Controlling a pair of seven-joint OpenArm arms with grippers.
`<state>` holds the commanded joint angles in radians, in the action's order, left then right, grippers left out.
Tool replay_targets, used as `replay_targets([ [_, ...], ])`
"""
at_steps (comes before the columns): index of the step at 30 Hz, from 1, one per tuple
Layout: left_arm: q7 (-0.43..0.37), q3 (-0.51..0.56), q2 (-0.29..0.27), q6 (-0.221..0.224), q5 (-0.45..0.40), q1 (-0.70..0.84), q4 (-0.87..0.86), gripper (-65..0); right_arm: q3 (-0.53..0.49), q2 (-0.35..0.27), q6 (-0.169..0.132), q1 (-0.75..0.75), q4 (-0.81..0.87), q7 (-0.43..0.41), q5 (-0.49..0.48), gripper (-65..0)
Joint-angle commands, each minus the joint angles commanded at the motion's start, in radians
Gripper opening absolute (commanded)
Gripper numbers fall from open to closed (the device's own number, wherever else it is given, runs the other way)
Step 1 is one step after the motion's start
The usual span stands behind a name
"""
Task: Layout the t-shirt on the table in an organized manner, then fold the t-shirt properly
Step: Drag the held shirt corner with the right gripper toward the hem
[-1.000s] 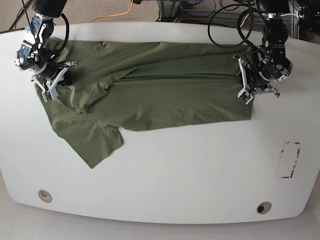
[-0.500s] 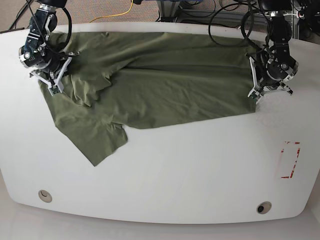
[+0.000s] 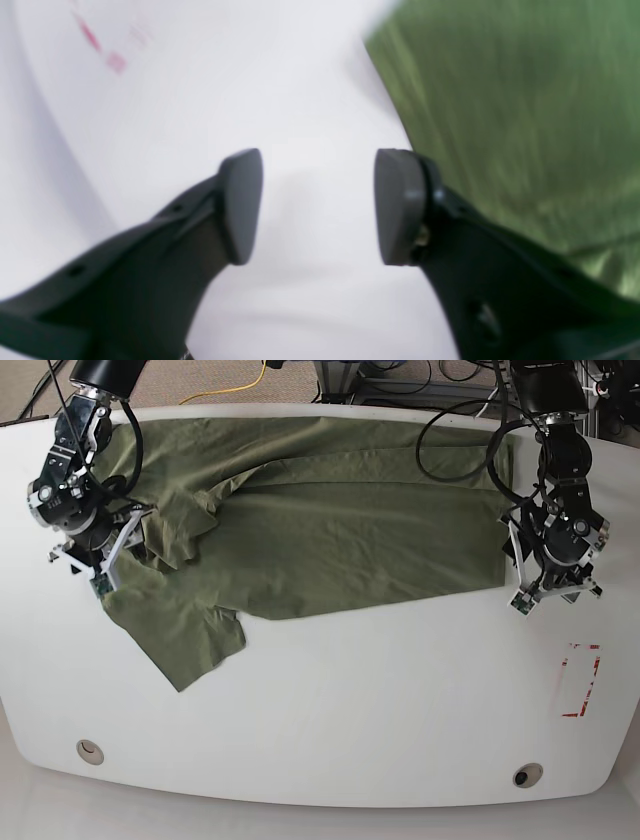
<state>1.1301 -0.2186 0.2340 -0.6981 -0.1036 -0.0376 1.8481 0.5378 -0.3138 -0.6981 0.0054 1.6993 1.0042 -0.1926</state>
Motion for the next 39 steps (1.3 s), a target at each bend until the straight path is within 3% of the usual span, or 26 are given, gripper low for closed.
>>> replay_targets([
  [2, 0.000, 0.000, 0.000, 0.000, 0.000, -0.009, 0.000, -30.6, 0.005, -0.005, 0.000, -0.043, -0.087, -0.049, 0.009, -16.5],
  [11, -0.002, 0.000, 0.000, 0.000, 0.000, -0.034, 0.000, -30.6, 0.000, -0.081, 0.000, -0.213, -0.516, -0.218, 0.009, -17.4],
  [17, -0.002, 0.000, 0.000, 0.000, 0.000, -0.029, 0.000, -30.6, -0.012, -0.123, 0.000, -0.278, -0.709, -0.342, 0.009, -17.4],
  [39, -0.002, 0.003, 0.000, 0.000, 0.000, -0.026, -0.003, -30.6, -0.043, -0.138, 0.000, -0.370, -0.721, -0.351, 0.011, -17.6],
])
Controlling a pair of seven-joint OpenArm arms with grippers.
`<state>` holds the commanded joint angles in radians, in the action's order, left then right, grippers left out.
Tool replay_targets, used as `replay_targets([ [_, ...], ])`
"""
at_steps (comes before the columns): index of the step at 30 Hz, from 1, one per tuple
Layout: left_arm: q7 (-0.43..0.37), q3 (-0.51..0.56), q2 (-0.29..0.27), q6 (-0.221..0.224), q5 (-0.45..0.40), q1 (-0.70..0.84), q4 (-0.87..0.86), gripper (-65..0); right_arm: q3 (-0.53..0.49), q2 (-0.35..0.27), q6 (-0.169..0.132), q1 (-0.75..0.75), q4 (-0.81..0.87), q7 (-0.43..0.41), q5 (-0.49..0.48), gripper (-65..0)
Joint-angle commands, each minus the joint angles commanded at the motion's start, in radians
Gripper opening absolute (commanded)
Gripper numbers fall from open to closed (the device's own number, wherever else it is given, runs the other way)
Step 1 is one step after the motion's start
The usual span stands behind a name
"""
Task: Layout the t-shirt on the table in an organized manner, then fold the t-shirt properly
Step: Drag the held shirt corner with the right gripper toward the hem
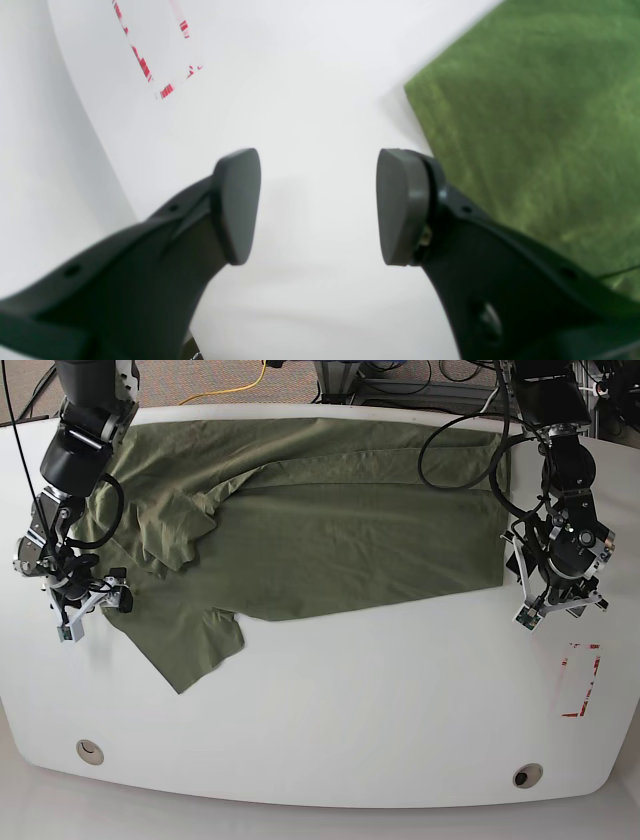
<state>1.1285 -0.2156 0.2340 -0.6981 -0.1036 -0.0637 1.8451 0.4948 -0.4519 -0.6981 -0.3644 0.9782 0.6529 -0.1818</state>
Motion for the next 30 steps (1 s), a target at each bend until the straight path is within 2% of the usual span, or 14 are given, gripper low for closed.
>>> replay_targets([
  [5, 0.000, 0.002, 0.000, 0.000, 0.000, 0.000, 0.000, -30.6, -0.011, 0.000, 0.000, -0.025, -0.014, -0.028, 0.000, -17.6],
  [13, 0.000, 0.002, -0.002, 0.000, 0.000, 0.000, 0.002, -30.6, -0.015, -0.014, 0.000, -0.032, -0.186, -0.187, 0.000, -17.6],
  [15, 0.000, 0.002, -0.002, 0.000, 0.000, 0.000, 0.002, -30.6, -0.020, -0.021, 0.000, -0.032, -0.213, -0.201, -0.002, -17.6],
  [21, 0.000, 0.002, -0.002, 0.000, 0.000, 0.000, 0.002, -30.6, -0.025, -0.017, 0.000, -0.031, -0.236, -0.201, -0.008, -17.6],
  [27, 0.000, 0.003, -0.003, 0.000, 0.000, 0.000, 0.000, -30.6, -0.026, 0.014, 0.000, -0.028, -0.233, -0.198, -0.002, -17.8],
  [30, 0.000, 0.003, -0.018, 0.000, 0.000, 0.000, 0.000, -30.6, -0.028, 0.015, 0.000, -0.028, -0.233, -0.198, -0.002, -22.0],
])
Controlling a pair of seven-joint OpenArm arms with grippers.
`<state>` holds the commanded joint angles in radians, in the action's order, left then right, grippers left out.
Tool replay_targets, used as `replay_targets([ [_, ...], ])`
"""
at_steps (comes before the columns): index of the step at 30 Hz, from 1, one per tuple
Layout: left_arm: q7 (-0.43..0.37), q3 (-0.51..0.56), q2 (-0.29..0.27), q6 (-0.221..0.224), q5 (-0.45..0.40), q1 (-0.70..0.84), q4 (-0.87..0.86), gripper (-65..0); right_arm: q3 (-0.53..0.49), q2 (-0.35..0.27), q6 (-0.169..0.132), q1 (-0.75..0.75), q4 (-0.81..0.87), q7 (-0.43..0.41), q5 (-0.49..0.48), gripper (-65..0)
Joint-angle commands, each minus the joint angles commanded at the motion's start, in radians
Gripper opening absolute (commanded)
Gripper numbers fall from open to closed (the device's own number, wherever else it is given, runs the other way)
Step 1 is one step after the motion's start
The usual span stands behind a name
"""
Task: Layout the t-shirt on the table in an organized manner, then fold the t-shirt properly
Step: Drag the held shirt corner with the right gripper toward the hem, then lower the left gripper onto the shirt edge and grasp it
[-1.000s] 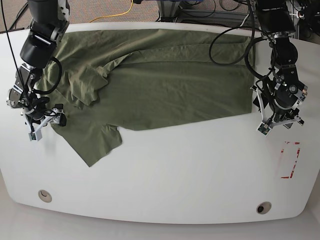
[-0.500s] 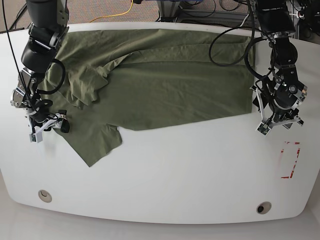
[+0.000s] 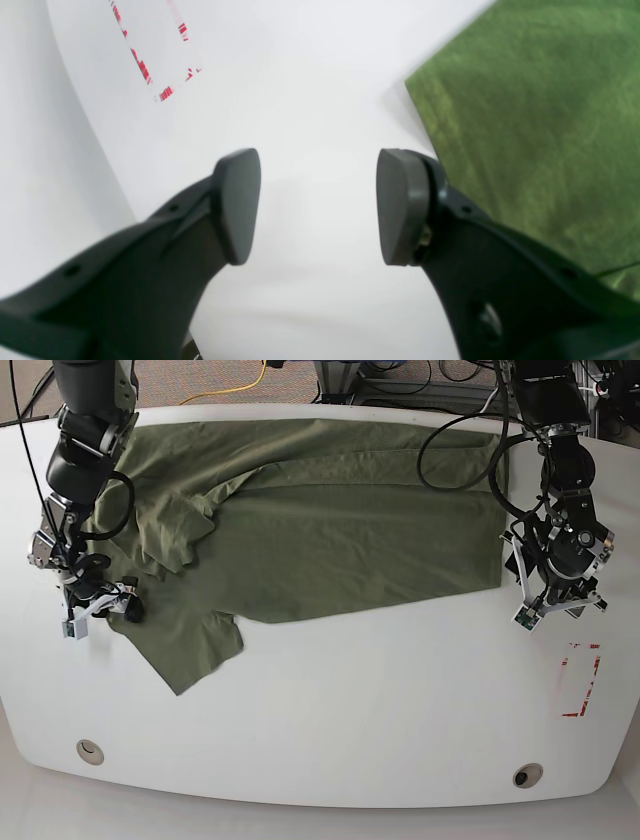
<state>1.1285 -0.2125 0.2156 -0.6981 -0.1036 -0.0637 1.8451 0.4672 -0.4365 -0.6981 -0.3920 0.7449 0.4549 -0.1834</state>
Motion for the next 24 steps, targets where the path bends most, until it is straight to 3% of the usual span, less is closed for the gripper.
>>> replay_targets([
  [5, 0.000, 0.000, -0.002, 0.000, -0.002, 0.000, -0.002, -30.6, 0.000, 0.000, 0.000, -0.002, 0.000, 0.000, 0.000, -43.6],
  [8, 0.000, 0.000, -0.002, 0.000, -0.002, 0.000, -0.005, -30.6, 0.000, 0.000, 0.000, -0.002, 0.000, 0.000, 0.000, -60.2],
  [9, 0.000, 0.000, -0.002, 0.000, -0.002, 0.000, -0.005, -30.6, 0.000, 0.000, 0.000, -0.002, 0.000, 0.000, 0.000, -62.6],
  [16, -0.011, -0.025, -0.002, 0.000, -0.002, -0.009, -0.044, -30.6, 0.000, -0.002, 0.000, 0.000, 0.000, 0.000, 0.000, -64.2],
  [24, -0.044, -0.255, -0.058, 0.000, 0.000, -0.081, -0.157, -30.1, 0.000, -0.002, 0.000, 0.002, 0.000, 0.000, 0.000, -64.2],
])
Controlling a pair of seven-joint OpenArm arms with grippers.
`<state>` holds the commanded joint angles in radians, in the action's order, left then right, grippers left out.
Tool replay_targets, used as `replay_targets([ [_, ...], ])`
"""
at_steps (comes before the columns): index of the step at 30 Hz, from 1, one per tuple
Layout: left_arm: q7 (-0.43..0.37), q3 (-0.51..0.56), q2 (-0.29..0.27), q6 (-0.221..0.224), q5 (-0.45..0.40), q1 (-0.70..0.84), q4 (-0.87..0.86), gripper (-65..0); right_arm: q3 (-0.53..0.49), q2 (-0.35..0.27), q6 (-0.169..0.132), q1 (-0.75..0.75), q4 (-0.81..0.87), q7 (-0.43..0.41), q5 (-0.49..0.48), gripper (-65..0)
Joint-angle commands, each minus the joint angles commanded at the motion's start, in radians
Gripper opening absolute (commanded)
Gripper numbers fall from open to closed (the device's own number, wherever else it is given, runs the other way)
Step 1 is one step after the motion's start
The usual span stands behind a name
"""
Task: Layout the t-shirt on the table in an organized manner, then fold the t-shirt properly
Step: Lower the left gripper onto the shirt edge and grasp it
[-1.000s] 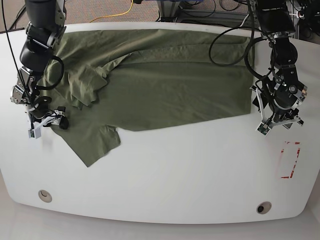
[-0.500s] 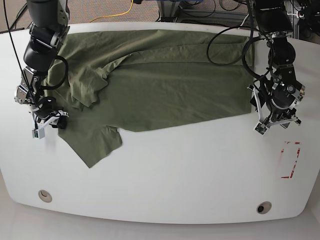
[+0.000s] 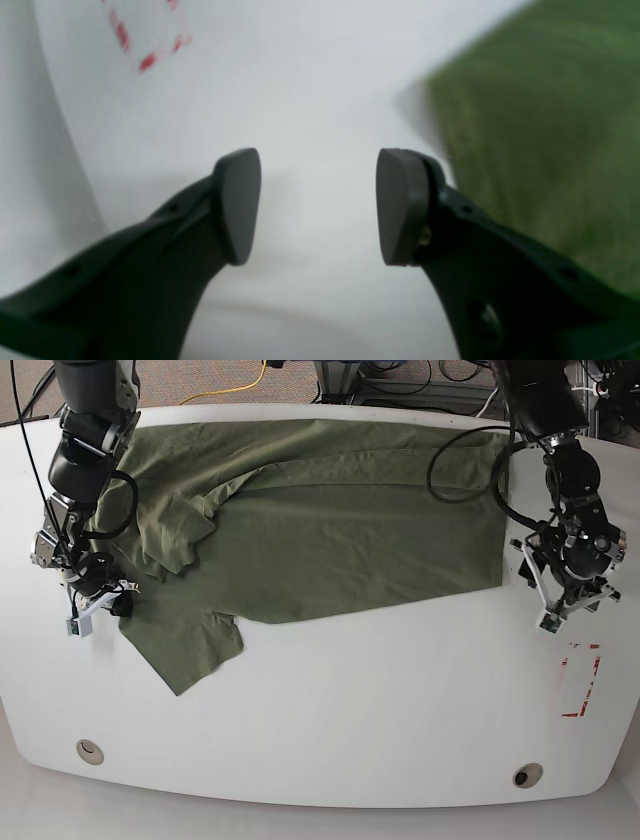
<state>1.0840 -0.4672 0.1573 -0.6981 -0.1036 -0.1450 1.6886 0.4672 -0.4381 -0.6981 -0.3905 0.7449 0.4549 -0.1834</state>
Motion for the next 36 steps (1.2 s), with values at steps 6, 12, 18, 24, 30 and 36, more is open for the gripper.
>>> replay_targets([
  [6, 0.000, -0.026, -0.002, 0.000, 0.003, -0.009, -0.104, -30.1, 0.000, 0.000, 0.000, 0.000, 0.000, 0.000, 0.000, -64.2],
  [12, 0.000, -0.026, -0.011, 0.000, 0.074, -0.009, -0.169, -30.3, 0.000, 0.000, 0.000, 0.000, 0.000, 0.000, 0.000, -64.2],
  [18, 0.002, -0.018, -0.026, 0.000, 0.157, -0.012, -0.189, -30.3, 0.000, 0.000, 0.000, 0.014, 0.002, 0.000, -0.003, -64.2],
  [24, 0.002, 0.015, -0.044, 0.000, 0.201, -0.038, -0.219, -30.4, 0.000, 0.003, 0.000, 0.023, 0.029, 0.005, -0.003, -64.2],
  [30, 0.002, 0.017, -0.044, 0.000, 0.265, -0.075, -0.281, -30.4, 0.000, 0.018, 0.000, 0.023, 0.034, 0.044, -0.002, -64.2],
  [36, 0.006, 0.017, -0.044, 0.000, 0.272, -0.121, -0.397, -30.4, 0.000, 0.021, 0.000, 0.023, 0.060, 0.046, 0.000, -64.2],
])
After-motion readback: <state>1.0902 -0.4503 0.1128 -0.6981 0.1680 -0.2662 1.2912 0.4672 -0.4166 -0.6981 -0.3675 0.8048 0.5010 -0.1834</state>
